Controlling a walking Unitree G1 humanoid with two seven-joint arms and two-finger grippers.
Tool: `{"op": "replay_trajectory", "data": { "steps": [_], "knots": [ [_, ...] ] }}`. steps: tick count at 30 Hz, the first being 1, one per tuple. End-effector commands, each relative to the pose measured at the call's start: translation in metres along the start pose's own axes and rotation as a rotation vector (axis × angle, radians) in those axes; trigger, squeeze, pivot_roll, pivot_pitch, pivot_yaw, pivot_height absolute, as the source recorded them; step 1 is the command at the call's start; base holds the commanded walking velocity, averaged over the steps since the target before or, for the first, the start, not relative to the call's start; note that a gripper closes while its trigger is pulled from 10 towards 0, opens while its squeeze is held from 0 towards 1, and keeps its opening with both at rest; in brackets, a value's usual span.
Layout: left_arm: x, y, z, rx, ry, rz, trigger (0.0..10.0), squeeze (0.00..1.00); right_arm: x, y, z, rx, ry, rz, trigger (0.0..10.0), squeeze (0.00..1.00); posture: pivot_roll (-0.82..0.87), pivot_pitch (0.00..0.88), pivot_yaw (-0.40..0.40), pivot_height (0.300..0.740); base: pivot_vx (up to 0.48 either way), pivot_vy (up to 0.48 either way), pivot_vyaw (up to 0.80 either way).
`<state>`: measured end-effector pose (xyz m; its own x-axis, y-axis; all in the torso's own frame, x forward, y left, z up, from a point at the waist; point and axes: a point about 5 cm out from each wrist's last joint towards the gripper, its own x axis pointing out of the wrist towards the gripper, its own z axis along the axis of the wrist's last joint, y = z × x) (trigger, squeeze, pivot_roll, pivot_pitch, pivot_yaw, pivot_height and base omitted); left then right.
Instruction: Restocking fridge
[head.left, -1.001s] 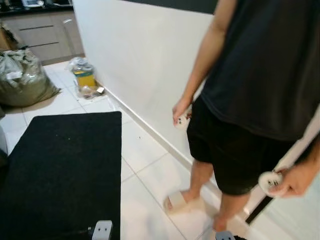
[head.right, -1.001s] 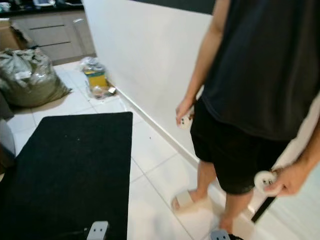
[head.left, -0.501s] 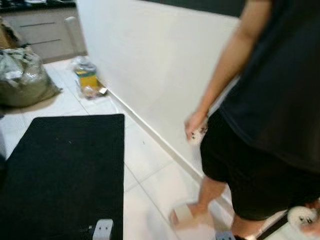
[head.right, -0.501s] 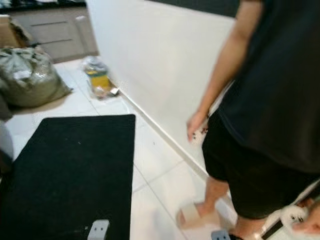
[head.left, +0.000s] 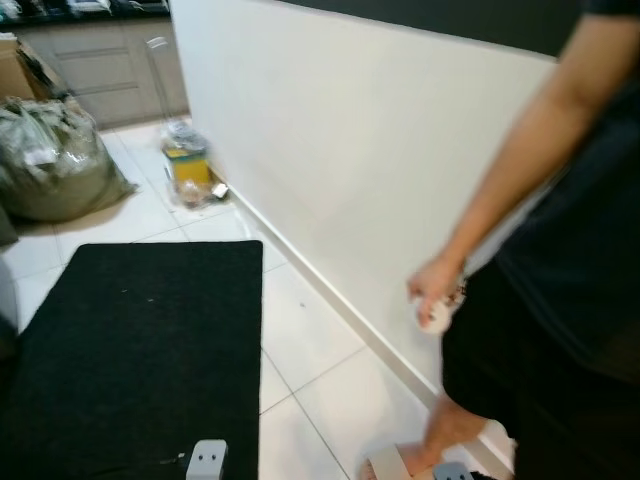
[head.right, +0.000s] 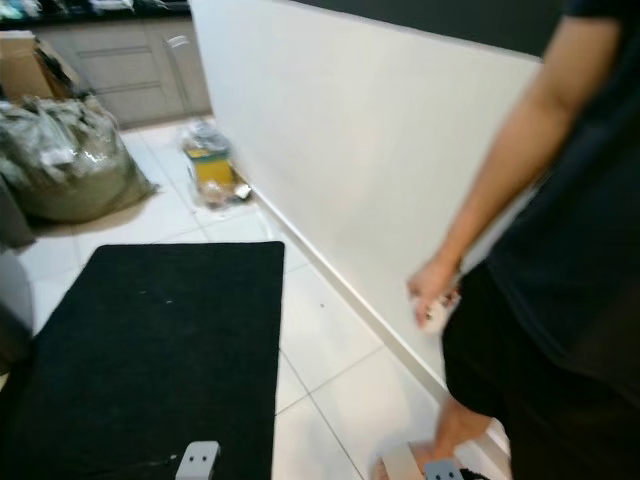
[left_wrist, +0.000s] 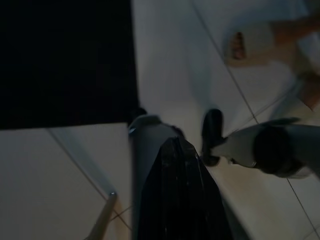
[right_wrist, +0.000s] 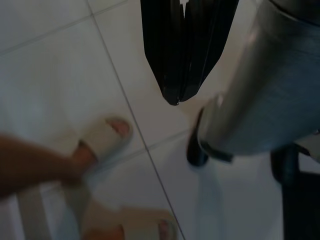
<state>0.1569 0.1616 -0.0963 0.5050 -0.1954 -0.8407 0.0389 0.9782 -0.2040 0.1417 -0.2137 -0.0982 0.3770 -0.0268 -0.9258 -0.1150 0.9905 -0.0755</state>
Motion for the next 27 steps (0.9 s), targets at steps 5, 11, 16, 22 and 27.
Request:
{"op": "replay_trajectory", "data": {
  "steps": [5,11,16,22,27],
  "knots": [
    [-0.001,0.002,-0.003,0.004,0.020,0.024,10.0,0.00,0.000,0.002,-0.004,0.002,0.003,0.011,10.0,0.00,-0.01,0.016,-0.006,0.740,0.000,0.000,0.76],
    [-0.001,0.002,-0.005,0.015,0.026,0.012,10.0,0.00,-0.001,0.002,-0.009,0.007,0.011,0.016,10.0,0.00,-0.02,0.022,0.005,0.740,0.000,0.000,0.76],
    [-0.001,0.002,-0.005,0.030,0.029,0.008,10.0,0.00,-0.001,0.004,-0.016,0.013,0.023,0.023,10.0,0.00,-0.02,0.027,0.014,0.740,0.000,0.000,0.75],
    [-0.001,0.002,-0.004,0.039,0.030,0.008,10.0,0.00,-0.001,0.005,-0.016,0.020,0.022,0.025,10.0,0.00,-0.03,0.028,0.019,0.740,0.000,0.000,0.75],
    [-0.001,0.001,-0.004,0.048,0.030,0.006,10.0,0.00,-0.001,0.003,-0.013,0.010,0.013,0.005,10.0,0.00,-0.03,0.028,0.020,0.740,0.000,0.000,0.60]
  ]
}}
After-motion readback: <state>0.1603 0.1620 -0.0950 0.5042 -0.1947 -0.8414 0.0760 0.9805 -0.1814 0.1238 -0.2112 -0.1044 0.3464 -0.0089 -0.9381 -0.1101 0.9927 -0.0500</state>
